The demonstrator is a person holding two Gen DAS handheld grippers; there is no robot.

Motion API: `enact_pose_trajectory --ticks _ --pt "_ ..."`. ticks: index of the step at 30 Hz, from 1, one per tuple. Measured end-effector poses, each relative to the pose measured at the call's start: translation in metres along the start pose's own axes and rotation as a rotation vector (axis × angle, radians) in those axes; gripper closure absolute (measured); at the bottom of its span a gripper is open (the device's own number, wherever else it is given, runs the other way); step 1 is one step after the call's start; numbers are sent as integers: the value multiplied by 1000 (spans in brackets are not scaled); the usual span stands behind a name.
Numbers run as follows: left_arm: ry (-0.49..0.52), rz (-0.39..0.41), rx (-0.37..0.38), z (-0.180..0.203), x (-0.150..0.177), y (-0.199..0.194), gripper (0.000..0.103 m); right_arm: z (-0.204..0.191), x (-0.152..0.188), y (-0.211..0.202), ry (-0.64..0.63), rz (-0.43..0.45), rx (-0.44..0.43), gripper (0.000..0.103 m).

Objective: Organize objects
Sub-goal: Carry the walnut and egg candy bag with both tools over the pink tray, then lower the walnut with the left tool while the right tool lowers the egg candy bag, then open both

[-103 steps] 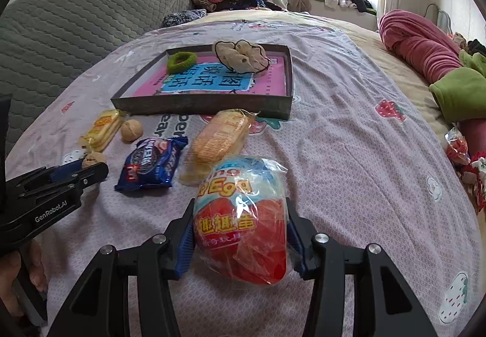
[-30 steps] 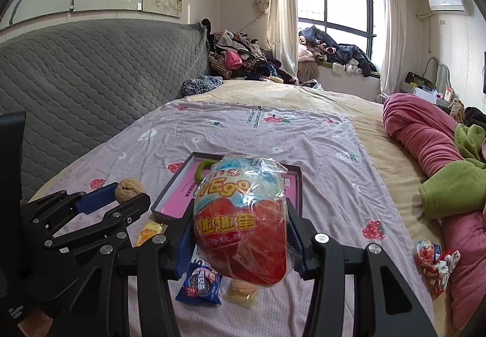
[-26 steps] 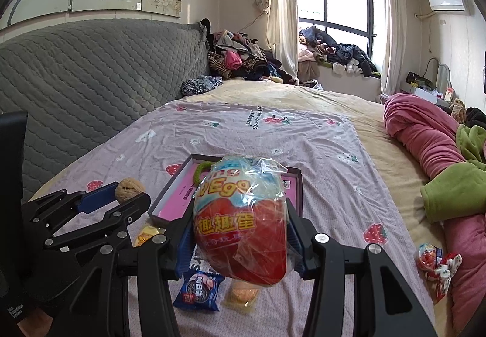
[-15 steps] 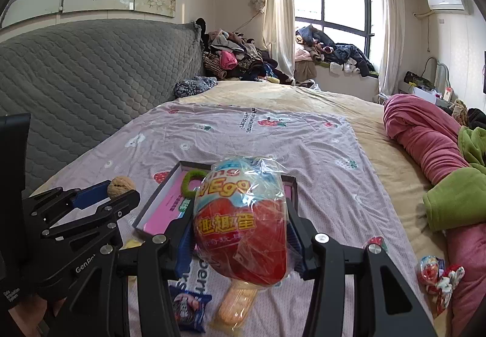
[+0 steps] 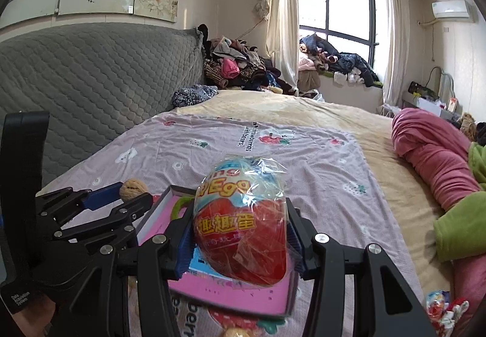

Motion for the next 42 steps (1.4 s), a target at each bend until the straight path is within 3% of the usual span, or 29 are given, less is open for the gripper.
enact_pose_trajectory --ticks 14,42 --pt "3 -96 -12 -11 39 77 65 -9 57 79 -8 -110 -2 52" --pt "48 -311 -53 -17 94 131 65 10 127 136 -26 -342 0 51"
Point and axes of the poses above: each gripper's, at about its wrist camera, not at the fingertips, and y roughly the way its jaws point, z to its right, x to its underside, the point moved 8 cm from there along y, roughly the way its jaws point, and after that the axes turned 4 degrees about x, right-handed, at the moved point
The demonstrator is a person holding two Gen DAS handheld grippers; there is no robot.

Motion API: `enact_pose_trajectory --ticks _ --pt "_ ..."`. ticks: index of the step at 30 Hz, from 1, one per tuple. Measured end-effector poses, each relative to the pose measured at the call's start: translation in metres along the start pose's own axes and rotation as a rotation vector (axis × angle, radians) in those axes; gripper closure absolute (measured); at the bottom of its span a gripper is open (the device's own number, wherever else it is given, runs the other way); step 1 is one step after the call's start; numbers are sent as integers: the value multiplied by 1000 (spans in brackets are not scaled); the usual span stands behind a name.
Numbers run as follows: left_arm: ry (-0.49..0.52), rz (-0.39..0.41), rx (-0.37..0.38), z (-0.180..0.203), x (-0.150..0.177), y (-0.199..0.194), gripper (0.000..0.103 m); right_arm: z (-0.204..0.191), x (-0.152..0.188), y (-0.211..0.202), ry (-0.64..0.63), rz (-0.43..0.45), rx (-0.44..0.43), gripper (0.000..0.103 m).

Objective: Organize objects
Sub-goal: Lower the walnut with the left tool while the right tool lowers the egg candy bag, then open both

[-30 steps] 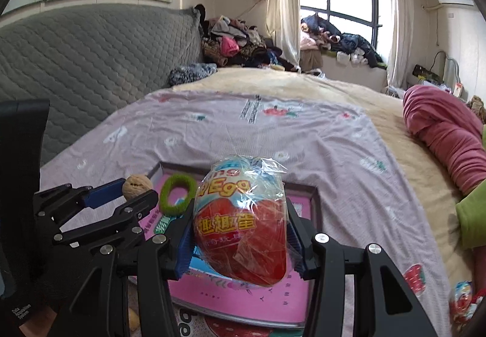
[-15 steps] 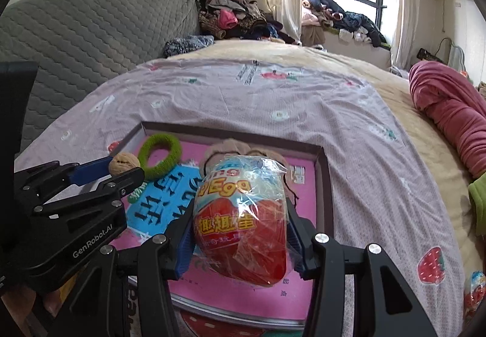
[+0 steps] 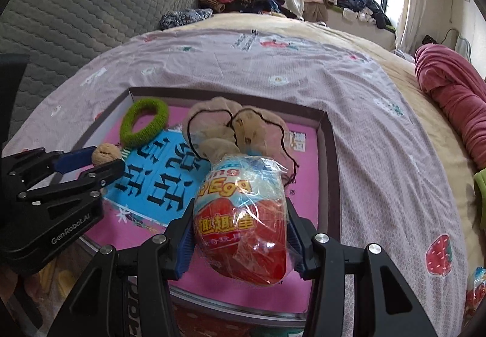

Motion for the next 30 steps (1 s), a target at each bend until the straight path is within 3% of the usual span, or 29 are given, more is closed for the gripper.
enact_pose_trajectory --ticks 12,25,30 --pt "7 -29 -2 0 6 12 65 3 14 23 -4 -72 3 51" --pt "3 -18 -20 -3 8 14 64 4 16 24 -2 -83 -1 51" --pt "-2 -17 -31 -5 9 14 56 3 16 24 0 -84 -5 47"
Point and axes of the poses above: each gripper's, at about its wrist camera, not at the fingertips, and y roughly the way its jaws point, z to its right, x to its underside, the point moved 8 cm from there along y, roughly the way its jaws point, and after that the axes turned 4 degrees about x, right-handed, at the moved point
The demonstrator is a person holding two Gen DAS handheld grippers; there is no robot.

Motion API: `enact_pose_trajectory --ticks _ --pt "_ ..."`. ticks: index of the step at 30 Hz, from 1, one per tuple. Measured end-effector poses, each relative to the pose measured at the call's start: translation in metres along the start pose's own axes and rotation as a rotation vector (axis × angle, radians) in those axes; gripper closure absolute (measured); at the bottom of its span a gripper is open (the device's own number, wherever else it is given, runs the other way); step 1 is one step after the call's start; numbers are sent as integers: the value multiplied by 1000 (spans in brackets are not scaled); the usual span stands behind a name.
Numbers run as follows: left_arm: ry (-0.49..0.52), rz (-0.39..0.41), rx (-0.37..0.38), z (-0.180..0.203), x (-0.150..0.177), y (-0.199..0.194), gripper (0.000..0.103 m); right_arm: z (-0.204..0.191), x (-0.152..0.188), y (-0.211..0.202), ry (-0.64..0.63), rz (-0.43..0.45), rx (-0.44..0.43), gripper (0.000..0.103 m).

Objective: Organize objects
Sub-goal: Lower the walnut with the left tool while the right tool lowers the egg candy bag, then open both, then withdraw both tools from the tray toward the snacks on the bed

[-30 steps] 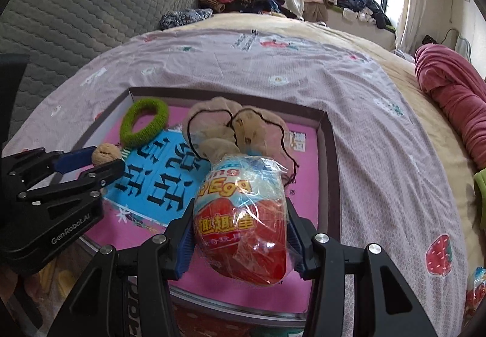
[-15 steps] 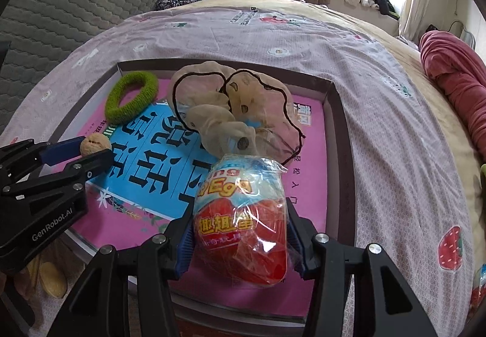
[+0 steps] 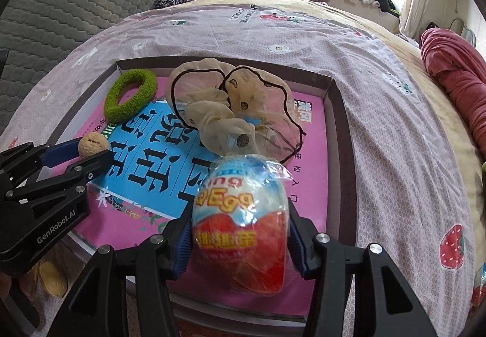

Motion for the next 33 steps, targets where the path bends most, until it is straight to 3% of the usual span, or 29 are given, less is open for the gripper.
enact_pose_trajectory --ticks 4,12,14,23,25,33 --pt "-5 2 -7 -3 2 -2 45 1 0 1 2 -3 10 39" --pt "-7 25 -5 -6 0 -13 37 5 -3 -5 9 12 15 29" --pt "-11 38 -6 -9 -1 -19 24 6 -5 -10 9 23 22 28" --pt "-12 56 -27 -19 -4 -45 20 13 -11 -29 34 49 31 16" --pt "-19 65 -28 -23 -4 -53 19 12 -13 -35 45 57 17 9" --pt "-34 99 -43 -36 -5 -86 15 2 -21 -65 38 120 1 6"
Point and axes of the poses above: each gripper's, at about its wrist camera, not at the fingertips, and y roughly the way its jaws point, z to its right, x to its underside, the point moved 8 cm from there along y, roughly the way its jaws point, and after that the axes turned 4 degrees about x, right-handed, at the moved point
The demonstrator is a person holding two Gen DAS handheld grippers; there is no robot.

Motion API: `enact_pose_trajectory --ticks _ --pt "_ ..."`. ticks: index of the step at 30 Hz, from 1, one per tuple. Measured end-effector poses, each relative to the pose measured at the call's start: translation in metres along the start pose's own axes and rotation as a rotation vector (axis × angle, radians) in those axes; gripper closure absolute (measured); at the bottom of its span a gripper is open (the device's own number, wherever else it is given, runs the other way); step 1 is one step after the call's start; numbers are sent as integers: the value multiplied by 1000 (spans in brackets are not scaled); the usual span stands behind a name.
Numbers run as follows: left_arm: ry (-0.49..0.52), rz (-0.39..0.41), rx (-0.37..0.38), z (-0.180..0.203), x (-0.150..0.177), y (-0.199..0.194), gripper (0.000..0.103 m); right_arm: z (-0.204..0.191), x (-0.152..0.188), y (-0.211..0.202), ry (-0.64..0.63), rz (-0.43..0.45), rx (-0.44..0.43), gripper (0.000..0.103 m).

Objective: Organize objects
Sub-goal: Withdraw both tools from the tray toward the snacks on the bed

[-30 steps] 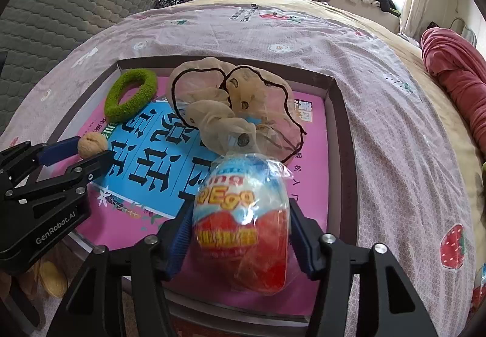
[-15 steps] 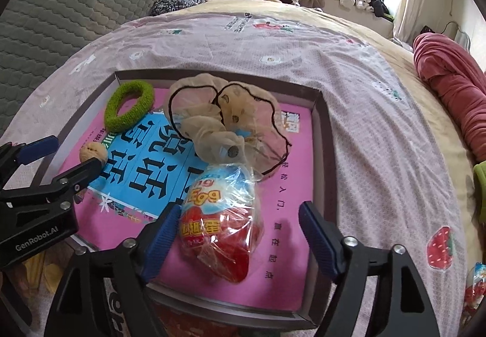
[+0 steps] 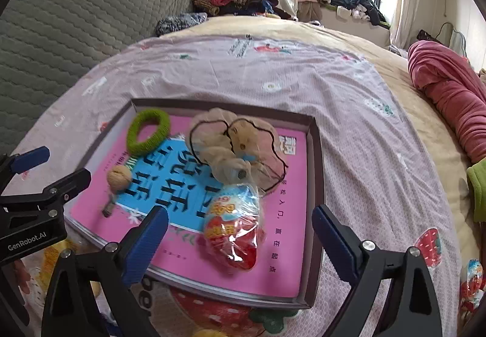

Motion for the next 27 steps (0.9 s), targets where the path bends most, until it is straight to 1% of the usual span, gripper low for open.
enact_pose_trajectory --ticks 5,9,14,19,22,27 --pt "-21 23 3 -9 2 -23 15 -5 -8 -27 -7 53 1 5" --pt "-24 25 -1 -16 8 -39 14 -12 -12 -50 -19 92 -3 4" --pt "-34 34 11 -22 19 -59 14 -19 -12 -82 -49 134 21 4" --pt "-39 47 20 -28 29 -80 14 -22 9 -108 -41 150 23 4" --pt "-49 53 28 -31 36 -93 14 -24 28 -118 -43 142 32 4" --pt "-58 60 29 -36 49 -115 14 -28 46 -133 -44 122 40 4"
Point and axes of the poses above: each gripper's, at about its wrist camera, not at the fingertips, and y roughly the way its jaws point, z to its right, x to its underside, the point moved 8 cm from there along y, roughly the way its jaws point, and after that the axes turned 4 degrees about x, right-handed, at the moved point
